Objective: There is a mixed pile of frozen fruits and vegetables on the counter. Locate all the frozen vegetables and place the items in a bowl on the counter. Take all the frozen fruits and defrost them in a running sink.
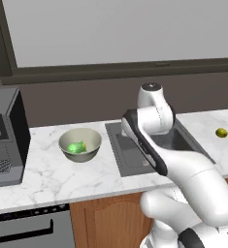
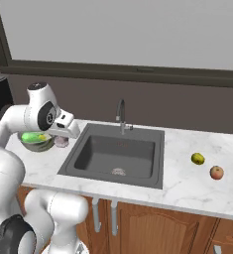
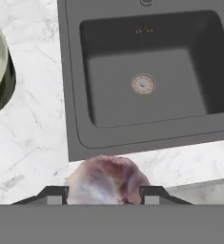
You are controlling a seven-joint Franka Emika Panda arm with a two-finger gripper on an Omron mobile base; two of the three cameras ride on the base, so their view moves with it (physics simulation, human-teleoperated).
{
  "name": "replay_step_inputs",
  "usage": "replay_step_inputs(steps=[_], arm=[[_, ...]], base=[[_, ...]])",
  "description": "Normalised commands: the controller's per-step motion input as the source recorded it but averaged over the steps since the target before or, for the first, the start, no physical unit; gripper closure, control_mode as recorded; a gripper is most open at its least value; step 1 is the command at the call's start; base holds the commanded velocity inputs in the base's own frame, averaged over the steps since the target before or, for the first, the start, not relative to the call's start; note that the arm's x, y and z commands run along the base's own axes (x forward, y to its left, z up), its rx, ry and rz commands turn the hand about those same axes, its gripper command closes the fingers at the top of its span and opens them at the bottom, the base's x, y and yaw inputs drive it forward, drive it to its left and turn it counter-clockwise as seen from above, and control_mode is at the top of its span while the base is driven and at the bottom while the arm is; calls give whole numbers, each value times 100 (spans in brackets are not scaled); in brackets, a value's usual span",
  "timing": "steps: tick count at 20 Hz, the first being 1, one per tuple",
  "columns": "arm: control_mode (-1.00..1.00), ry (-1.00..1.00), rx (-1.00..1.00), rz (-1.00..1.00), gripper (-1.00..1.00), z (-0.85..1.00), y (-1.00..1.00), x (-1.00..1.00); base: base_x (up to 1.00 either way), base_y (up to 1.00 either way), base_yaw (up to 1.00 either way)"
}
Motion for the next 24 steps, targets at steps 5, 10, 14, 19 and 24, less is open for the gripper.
replay_step_inputs(steps=[5, 10, 14, 19, 24], arm=[[-100, 5, 0, 7, 100, 37, 72, 1], [-100, 4, -1, 6, 100, 35, 69, 4], [-100, 0, 2, 5, 100, -6, 55, 32], [-100, 0, 6, 5, 100, -17, 53, 40], [-100, 0, 4, 3, 100, -25, 51, 55]], base=[[0, 0, 0], [0, 0, 0], [0, 0, 0], [0, 0, 0], [0, 0, 0]])
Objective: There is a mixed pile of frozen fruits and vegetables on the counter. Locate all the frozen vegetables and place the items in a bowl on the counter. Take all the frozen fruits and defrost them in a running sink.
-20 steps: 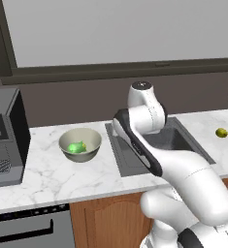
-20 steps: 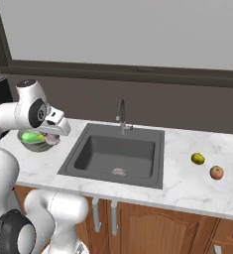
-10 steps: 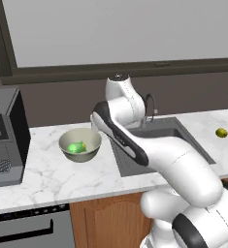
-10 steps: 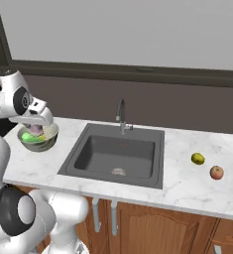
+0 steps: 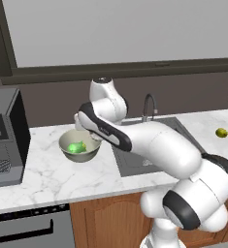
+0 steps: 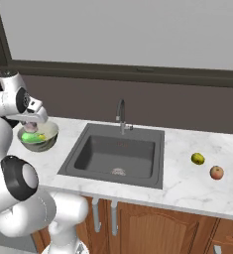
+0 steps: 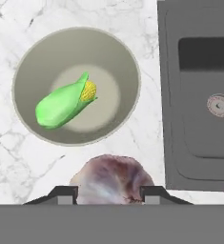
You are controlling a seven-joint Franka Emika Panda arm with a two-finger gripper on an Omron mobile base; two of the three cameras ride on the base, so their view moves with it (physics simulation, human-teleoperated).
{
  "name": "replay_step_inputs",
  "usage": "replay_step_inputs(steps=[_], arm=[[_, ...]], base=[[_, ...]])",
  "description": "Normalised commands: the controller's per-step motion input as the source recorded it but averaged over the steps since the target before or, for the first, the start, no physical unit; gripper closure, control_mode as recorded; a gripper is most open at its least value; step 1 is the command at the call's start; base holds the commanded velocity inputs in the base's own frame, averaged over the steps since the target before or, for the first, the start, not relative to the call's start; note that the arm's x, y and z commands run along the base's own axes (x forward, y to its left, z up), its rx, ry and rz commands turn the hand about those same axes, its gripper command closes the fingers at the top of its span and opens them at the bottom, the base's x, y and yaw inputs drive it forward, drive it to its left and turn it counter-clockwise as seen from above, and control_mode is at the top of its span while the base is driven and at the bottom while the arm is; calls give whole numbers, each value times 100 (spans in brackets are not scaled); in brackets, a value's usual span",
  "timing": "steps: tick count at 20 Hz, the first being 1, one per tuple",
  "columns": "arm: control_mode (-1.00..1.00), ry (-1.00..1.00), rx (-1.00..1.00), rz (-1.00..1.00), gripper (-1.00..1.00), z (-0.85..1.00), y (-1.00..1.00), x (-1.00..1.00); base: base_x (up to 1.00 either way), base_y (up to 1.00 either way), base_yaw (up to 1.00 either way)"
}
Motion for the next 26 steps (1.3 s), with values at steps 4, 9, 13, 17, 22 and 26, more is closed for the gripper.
replay_step_inputs(steps=[4, 9, 13, 17, 22, 26], arm=[[-100, -2, 1, 3, 100, -21, 45, 53], [-100, -9, 0, 8, 100, -22, 5, 37], [-100, -2, 0, 1, 100, -24, -1, 26], [-100, 4, 0, 0, 100, -33, -2, 3], [-100, 4, 0, 0, 100, -36, 0, 2], [-100, 5, 0, 1, 100, -40, 1, 0]], base=[[0, 0, 0], [0, 0, 0], [0, 0, 0], [0, 0, 0], [0, 0, 0], [0, 0, 0]])
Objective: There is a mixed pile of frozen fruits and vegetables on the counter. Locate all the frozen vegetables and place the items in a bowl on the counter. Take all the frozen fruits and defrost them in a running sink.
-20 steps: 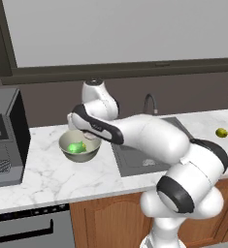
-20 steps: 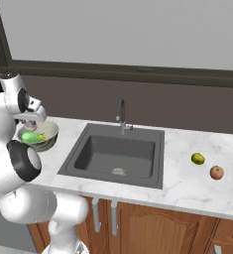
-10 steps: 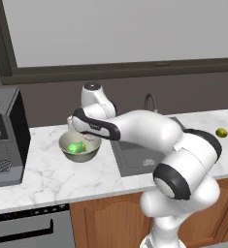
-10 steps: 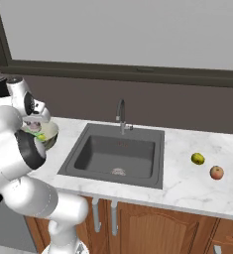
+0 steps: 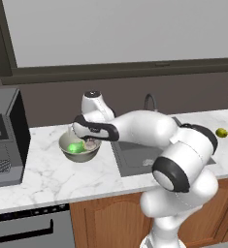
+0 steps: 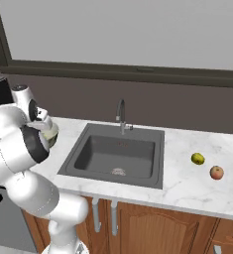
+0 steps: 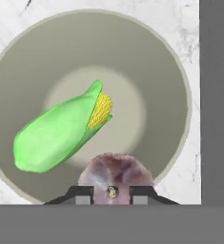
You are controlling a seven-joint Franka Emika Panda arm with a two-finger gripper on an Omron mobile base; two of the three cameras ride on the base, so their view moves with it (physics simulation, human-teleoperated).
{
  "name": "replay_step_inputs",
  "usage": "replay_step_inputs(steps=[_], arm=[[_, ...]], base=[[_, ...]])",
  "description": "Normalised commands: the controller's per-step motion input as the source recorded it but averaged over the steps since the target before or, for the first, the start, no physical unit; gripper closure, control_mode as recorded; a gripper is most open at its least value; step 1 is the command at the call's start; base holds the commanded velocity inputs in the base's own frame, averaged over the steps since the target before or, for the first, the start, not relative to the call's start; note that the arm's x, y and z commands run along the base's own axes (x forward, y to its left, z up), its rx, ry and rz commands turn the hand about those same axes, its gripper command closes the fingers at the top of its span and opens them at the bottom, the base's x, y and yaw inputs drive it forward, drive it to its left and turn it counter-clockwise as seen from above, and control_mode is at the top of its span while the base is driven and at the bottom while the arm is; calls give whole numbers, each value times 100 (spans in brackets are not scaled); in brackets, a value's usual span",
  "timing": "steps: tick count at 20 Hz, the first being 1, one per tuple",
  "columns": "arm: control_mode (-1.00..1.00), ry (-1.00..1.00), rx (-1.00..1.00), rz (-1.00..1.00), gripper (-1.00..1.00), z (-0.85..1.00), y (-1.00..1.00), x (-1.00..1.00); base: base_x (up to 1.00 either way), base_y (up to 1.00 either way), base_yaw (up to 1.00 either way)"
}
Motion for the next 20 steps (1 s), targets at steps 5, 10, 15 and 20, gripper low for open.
replay_step_inputs(steps=[5, 10, 15, 20], arm=[[-100, 1, 0, 2, 100, -23, 5, 0], [-100, 0, 0, 1, 100, -13, 7, 0], [-100, 0, -2, 0, -100, 13, 7, 0], [-100, 1, -8, 0, -100, 51, 0, -2]], base=[[0, 0, 0], [0, 0, 0], [0, 0, 0], [0, 0, 0]])
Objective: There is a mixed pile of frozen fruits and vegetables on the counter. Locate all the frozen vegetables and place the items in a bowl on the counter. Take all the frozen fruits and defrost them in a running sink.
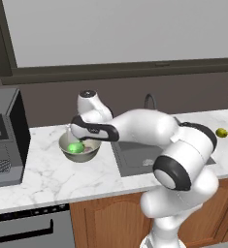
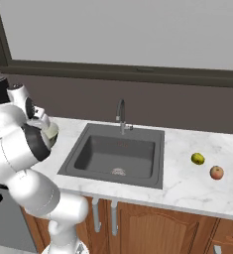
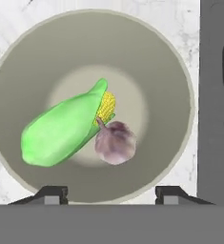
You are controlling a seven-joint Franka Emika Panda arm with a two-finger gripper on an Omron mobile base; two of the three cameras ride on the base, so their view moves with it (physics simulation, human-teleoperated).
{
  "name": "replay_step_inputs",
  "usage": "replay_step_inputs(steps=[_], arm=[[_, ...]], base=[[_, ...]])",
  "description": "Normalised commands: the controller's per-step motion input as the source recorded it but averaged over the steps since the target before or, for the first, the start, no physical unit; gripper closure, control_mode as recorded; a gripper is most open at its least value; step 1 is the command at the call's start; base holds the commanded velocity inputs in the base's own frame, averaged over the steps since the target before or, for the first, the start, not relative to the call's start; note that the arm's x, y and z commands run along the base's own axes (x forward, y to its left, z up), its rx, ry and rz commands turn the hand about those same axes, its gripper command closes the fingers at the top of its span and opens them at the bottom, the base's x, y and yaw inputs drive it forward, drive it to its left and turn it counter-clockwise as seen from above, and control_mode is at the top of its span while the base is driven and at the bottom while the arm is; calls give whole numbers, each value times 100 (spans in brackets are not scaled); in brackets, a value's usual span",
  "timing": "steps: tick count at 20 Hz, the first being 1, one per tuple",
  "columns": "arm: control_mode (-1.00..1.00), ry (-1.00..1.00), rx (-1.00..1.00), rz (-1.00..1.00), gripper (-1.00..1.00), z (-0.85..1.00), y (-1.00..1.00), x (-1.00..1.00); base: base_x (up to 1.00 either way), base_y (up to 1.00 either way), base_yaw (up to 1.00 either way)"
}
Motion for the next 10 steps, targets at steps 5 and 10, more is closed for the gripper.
replay_step_inputs(steps=[5, 10], arm=[[-100, 4, -3, 0, -100, 56, -14, -9], [-100, 2, -2, -3, -100, 32, -39, -25]], base=[[0, 0, 0], [0, 0, 0]])
